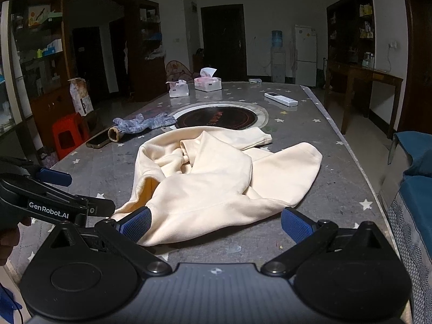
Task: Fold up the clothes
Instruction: 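Move both grippers toward the crumpled cream sweatshirt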
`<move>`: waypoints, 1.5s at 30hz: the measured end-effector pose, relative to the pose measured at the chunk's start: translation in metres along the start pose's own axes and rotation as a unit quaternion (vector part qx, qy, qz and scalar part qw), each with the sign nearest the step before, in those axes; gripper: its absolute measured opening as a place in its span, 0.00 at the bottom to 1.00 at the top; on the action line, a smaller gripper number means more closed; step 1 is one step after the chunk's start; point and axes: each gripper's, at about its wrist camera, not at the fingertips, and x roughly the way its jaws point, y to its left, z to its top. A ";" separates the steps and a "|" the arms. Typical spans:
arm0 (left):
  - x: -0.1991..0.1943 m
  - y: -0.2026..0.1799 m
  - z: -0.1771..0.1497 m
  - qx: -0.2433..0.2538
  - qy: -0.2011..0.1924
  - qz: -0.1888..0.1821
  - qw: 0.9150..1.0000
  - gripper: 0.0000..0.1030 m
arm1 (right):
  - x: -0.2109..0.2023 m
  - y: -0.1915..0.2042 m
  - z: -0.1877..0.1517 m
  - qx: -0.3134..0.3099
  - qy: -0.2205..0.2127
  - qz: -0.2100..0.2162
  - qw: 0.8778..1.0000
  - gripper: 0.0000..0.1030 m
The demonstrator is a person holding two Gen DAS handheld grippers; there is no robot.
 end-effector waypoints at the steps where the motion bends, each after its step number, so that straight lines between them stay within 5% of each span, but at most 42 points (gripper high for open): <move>1: 0.001 0.001 0.001 0.000 0.000 0.000 1.000 1.00 | 0.001 0.000 0.001 -0.001 0.001 0.001 1.000 1.00; 24: 0.023 0.017 0.032 0.003 0.000 0.009 1.000 1.00 | 0.032 0.001 0.029 -0.022 0.016 0.015 1.000 0.98; 45: 0.062 0.019 0.083 0.002 -0.017 -0.003 1.000 1.00 | 0.090 -0.010 0.069 -0.029 0.047 0.037 0.998 0.71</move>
